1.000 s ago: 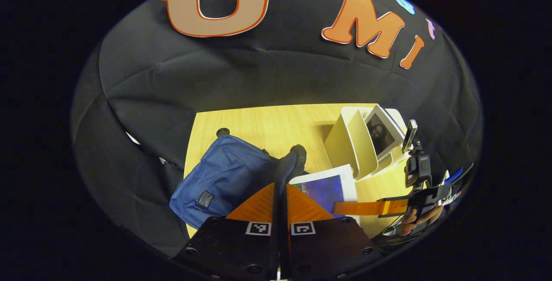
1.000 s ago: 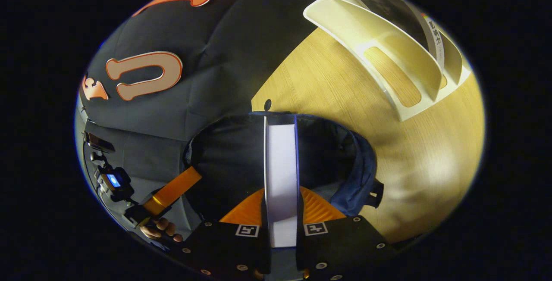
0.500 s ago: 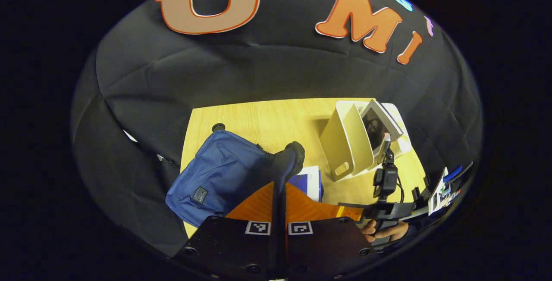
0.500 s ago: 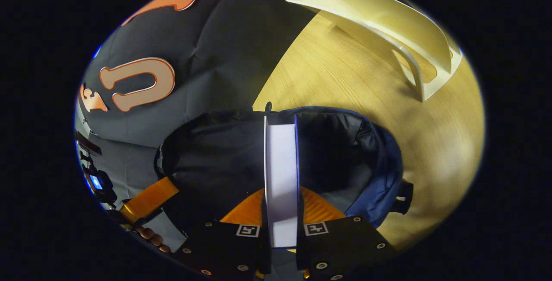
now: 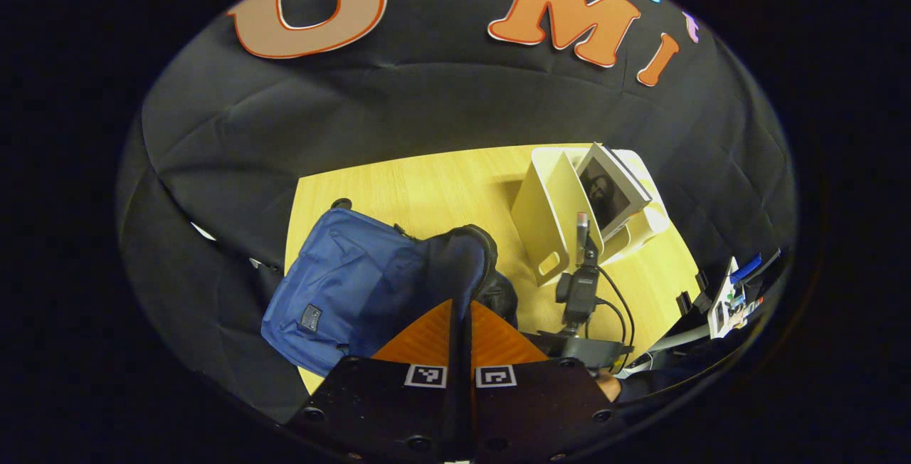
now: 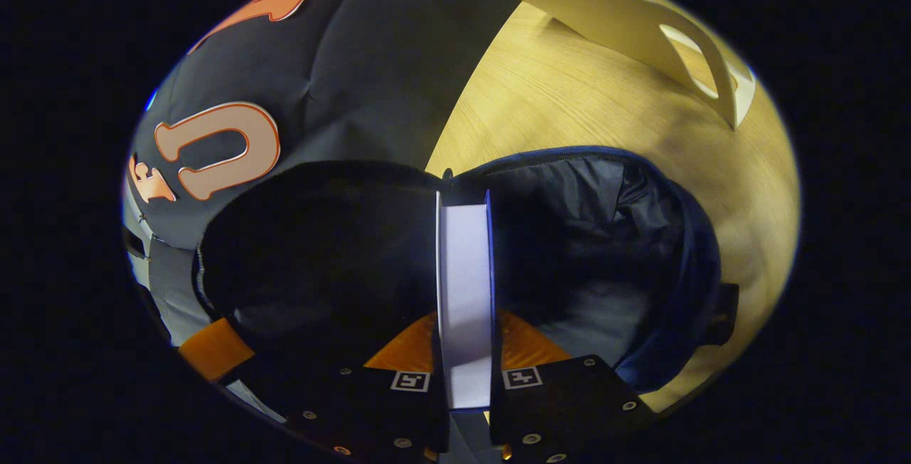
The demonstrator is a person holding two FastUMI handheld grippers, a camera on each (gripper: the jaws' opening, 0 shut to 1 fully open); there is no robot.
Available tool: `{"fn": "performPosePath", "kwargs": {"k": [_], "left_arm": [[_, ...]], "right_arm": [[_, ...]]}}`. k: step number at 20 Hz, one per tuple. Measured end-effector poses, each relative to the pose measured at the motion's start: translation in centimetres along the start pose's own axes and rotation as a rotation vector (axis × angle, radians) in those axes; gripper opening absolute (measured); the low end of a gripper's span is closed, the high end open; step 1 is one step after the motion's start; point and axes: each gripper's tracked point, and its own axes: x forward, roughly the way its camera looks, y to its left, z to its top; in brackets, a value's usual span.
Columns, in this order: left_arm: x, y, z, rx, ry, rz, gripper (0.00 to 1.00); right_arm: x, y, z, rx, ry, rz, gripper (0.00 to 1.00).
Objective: Open the schoolbag, grab two books from the bookshelf and put them into the schoolbag.
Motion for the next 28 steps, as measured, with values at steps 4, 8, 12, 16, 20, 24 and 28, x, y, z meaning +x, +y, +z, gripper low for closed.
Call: {"fn": "performPosePath", "kwargs": {"k": [4, 8, 12, 16, 20, 24, 28], "left_arm": [[0.7, -1.0, -0.2, -0.019, 0.004, -0.026, 0.01], [0.3, -0.5, -0.2, -0.02, 0.001, -0.02, 0.01], [0.2, 0.8, 0.0, -0.053, -0.02, -0.004, 0.01], [0.2, 0.9, 0.2, -0.063, -0.031, 0.001, 0.01], [0.4, 0.9, -0.2, -0.085, -0.042, 0.003, 0.01], [0.4, 0.5, -0.5, -0.099, -0.047, 0.007, 0.01], [0.4, 0.4, -0.6, -0.099, -0.05, 0.021, 0.01]], "right_arm": [[1.3, -0.2, -0.6, -0.049, 0.0, 0.005, 0.22], [1.7, -0.3, -1.5, -0.015, 0.07, -0.001, 0.26], [0.7, 0.6, -2.5, 0.066, 0.18, -0.036, 0.43], [-1.6, 0.1, -2.0, -0.042, 0.203, -0.097, 0.77], [-4.4, -0.2, -0.5, -0.091, 0.14, -0.137, 0.91], [-6.9, -1.0, -0.4, -0.184, 0.097, -0.18, 0.92], [-10.0, -1.0, 0.7, -0.264, 0.077, -0.21, 0.93]]}}
